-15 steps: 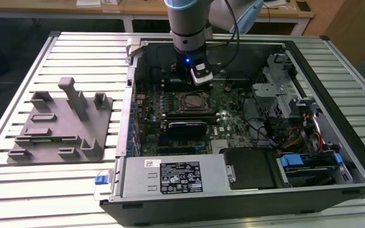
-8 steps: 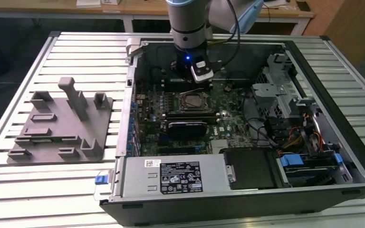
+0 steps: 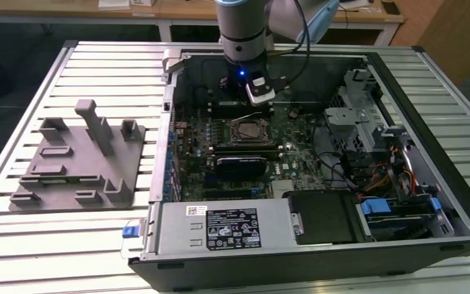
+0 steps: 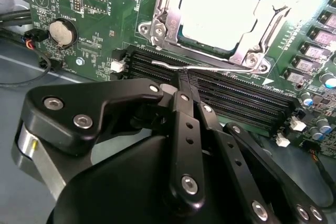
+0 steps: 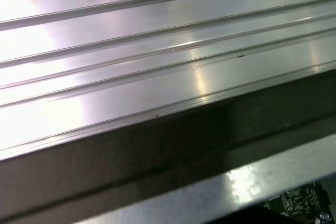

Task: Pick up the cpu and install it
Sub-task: 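Install the first cpu locking lever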

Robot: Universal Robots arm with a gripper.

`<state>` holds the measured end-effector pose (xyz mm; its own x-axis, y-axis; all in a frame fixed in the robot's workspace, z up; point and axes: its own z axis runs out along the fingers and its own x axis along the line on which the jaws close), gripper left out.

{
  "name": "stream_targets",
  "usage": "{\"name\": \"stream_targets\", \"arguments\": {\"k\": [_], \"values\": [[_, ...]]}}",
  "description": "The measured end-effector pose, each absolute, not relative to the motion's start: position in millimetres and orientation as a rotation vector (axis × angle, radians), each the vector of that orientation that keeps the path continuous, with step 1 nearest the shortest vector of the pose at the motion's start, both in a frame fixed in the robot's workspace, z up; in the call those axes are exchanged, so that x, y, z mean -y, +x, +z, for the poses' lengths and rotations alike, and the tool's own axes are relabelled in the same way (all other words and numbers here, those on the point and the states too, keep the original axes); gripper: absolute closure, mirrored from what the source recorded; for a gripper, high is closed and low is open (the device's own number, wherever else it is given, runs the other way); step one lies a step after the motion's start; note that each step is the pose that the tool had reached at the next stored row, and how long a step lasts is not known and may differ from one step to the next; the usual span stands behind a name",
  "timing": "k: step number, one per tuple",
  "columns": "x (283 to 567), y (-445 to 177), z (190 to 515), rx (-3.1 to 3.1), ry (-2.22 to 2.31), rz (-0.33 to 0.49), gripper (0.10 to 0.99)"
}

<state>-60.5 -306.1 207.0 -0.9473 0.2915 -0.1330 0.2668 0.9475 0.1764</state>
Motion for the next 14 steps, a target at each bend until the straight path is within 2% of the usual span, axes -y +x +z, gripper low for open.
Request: {"name": "stream_targets", "arguments": {"k": [14], "values": [[313.5,-60.6,207.5,-2.943,0.426,0.25,0.98]]}}
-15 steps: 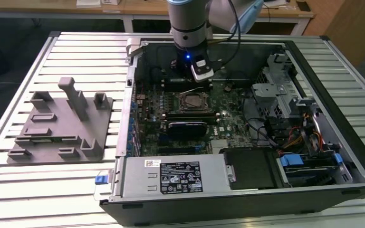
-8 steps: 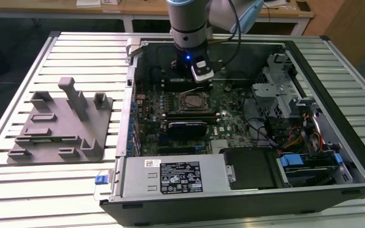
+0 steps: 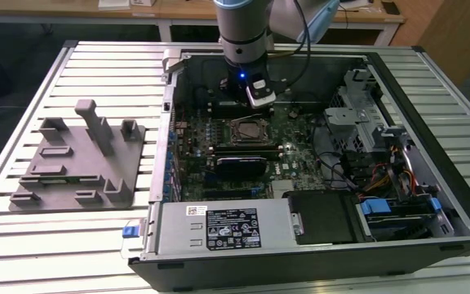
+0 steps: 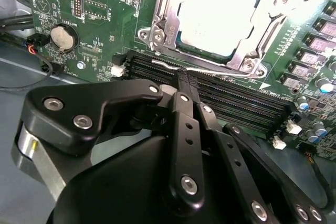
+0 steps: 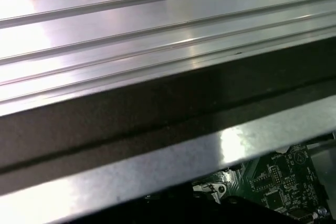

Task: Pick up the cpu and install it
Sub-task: 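Install the first cpu locking lever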

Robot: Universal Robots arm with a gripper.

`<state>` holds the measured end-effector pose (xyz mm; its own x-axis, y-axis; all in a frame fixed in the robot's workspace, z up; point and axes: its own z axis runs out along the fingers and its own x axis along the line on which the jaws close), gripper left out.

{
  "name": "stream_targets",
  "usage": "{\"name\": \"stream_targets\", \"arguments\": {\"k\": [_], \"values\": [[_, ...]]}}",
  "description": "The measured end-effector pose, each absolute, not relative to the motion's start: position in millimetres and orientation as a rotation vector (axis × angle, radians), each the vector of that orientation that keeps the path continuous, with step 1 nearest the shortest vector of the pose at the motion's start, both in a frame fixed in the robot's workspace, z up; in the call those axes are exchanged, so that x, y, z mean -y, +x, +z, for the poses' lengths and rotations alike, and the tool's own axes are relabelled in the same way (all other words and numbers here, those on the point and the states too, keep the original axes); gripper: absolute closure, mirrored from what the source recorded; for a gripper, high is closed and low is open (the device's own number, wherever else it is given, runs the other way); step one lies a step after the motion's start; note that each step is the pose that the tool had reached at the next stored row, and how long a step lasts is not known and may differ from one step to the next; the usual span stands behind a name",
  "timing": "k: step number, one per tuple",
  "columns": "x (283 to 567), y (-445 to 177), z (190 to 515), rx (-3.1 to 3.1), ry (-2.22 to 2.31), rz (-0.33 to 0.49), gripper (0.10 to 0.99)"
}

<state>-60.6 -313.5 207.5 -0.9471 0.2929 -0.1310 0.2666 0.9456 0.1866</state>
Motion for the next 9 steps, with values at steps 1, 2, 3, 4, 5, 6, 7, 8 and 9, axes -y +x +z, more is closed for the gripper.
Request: {"name": "stream_targets", "arguments": {"k": [1,2,3,4,5,6,7,8,9], "values": [[313.7,-60.6,207.5,-2.943,0.426,0.25,0.98],[313.9,-60.6,207.5,-2.943,0.426,0.25,0.98],[314.0,-60.6,207.6,-2.942,0.426,0.25,0.98],[314.1,-60.6,207.6,-2.942,0.426,0.249,0.98],[314.2,-60.7,207.7,-2.942,0.426,0.249,0.98],[314.3,-60.7,207.6,-2.942,0.426,0.25,0.98],[314.5,-60.6,207.6,-2.942,0.425,0.25,0.98],[314.6,-60.6,207.6,-2.941,0.425,0.25,0.98],[314.6,-60.6,207.6,-2.941,0.426,0.25,0.98]]}}
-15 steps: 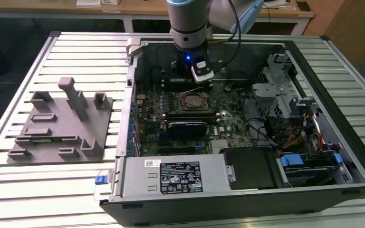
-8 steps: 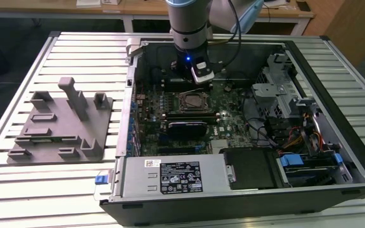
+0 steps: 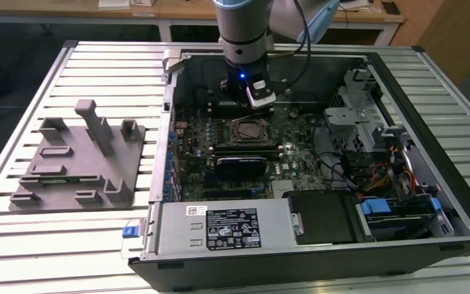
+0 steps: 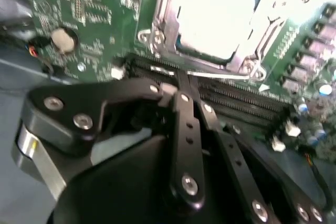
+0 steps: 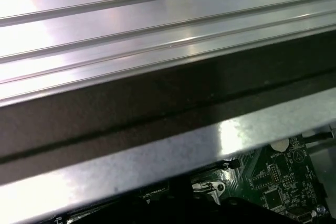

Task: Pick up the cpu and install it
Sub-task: 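Install the first cpu locking lever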

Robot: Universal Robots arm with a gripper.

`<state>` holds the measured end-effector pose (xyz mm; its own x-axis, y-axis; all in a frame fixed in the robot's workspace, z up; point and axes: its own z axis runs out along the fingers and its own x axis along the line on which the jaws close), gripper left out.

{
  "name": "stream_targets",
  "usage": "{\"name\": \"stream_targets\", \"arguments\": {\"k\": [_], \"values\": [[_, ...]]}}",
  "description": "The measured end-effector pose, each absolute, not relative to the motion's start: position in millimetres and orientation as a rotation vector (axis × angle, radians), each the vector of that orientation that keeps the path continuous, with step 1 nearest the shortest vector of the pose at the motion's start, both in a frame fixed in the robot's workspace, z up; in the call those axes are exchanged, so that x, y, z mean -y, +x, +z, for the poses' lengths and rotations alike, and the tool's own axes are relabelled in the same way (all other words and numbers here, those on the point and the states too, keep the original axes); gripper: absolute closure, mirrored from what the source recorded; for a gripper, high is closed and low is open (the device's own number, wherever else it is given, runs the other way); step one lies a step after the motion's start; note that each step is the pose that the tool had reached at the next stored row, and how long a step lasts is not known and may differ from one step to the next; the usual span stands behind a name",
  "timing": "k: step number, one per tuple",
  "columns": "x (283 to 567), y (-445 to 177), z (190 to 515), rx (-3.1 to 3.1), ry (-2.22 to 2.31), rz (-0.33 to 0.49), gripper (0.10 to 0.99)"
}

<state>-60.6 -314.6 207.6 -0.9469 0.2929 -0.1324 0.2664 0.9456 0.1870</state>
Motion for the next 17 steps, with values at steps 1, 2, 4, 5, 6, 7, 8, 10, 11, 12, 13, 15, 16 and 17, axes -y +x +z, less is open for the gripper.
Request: {"name": "stream_targets", "arguments": {"k": [1,2,4,5,6,7,8,10,11,12,13,15,16,17], "values": [[314.6,-60.6,207.4,-2.941,0.426,0.25,0.98],[314.7,-60.6,207.0,-2.941,0.426,0.25,0.98],[314.7,-60.4,206.2,-2.939,0.436,0.249,0.98],[314.7,-60.3,205.7,-2.937,0.445,0.248,0.98],[314.7,-60.3,205.1,-2.935,0.457,0.247,0.98],[314.7,-60.3,204.5,-2.933,0.468,0.246,0.98],[314.6,-60.3,203.9,-2.93,0.479,0.245,0.98],[314.7,-60.3,202.8,-2.926,0.497,0.244,0.98],[314.7,-60.3,202.4,-2.925,0.504,0.243,0.98],[314.7,-60.3,202.2,-2.924,0.511,0.242,0.98],[314.7,-60.3,202.1,-2.922,0.517,0.242,0.98],[314.7,-60.2,201.7,-2.919,0.529,0.241,0.98],[314.7,-60.1,201.5,-2.918,0.535,0.24,0.98],[314.7,-60.0,201.4,-2.917,0.54,0.24,0.98]]}}
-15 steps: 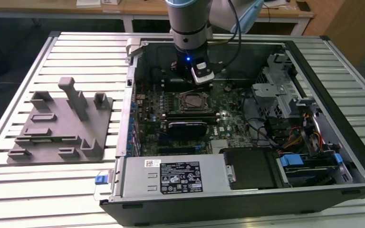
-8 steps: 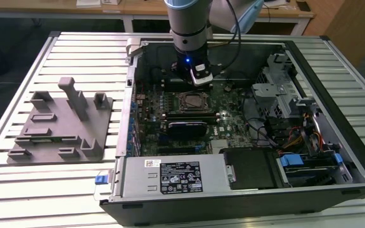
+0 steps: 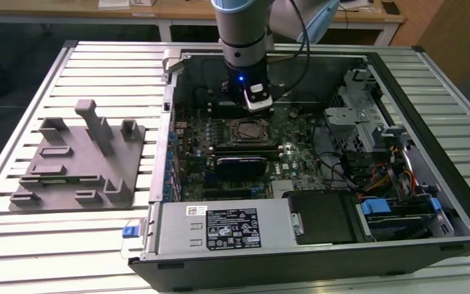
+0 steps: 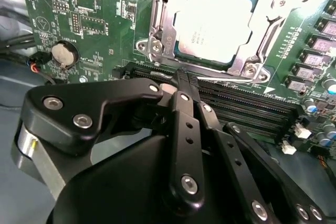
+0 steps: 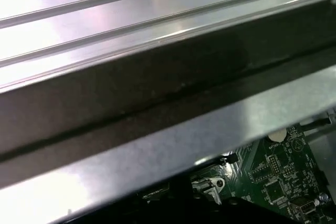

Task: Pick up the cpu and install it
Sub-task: 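Install the first cpu locking lever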

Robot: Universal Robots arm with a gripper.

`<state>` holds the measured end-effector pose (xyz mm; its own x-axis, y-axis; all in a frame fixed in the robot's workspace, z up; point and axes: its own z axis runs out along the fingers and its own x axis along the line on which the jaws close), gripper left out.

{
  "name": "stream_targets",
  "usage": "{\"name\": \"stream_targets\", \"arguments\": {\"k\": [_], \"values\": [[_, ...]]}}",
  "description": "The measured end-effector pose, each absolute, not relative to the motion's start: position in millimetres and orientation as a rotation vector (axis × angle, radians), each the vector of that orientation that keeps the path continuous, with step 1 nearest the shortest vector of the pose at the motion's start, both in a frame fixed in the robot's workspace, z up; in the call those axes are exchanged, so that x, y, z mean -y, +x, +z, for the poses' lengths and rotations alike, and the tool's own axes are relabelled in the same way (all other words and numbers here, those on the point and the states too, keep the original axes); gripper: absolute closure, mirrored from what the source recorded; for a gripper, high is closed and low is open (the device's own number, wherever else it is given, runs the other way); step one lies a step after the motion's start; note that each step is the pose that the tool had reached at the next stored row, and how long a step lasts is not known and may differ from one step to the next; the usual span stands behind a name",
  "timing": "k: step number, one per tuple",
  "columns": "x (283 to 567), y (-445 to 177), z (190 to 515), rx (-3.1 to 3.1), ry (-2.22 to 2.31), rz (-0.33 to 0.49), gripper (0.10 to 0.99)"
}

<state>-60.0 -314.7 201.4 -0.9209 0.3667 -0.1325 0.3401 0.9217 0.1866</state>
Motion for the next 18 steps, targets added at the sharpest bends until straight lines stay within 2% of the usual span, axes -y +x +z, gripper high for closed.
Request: {"name": "stream_targets", "arguments": {"k": [18], "values": [[314.6,-58.4,198.0,-2.881,0.676,0.216,0.98]]}}
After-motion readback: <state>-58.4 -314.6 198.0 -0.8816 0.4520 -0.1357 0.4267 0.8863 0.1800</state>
